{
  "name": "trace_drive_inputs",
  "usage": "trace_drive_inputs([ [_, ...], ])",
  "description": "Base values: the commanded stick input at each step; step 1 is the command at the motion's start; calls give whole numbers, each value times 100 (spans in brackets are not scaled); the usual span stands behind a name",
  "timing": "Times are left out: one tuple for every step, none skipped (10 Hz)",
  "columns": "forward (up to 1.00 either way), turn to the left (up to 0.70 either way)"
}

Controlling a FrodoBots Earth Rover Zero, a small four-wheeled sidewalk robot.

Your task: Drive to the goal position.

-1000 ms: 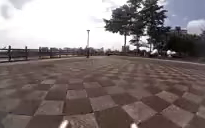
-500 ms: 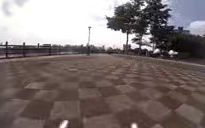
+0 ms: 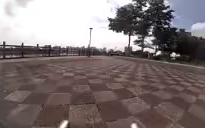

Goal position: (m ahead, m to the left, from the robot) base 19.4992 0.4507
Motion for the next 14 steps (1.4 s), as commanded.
trace_drive_inputs([
  [100,0],
  [100,0],
  [100,0],
  [100,0],
  [100,0],
  [100,0],
  [100,0],
  [100,0],
  [100,0],
  [100,0],
  [100,0],
  [100,0],
  [100,0],
  [100,0],
])
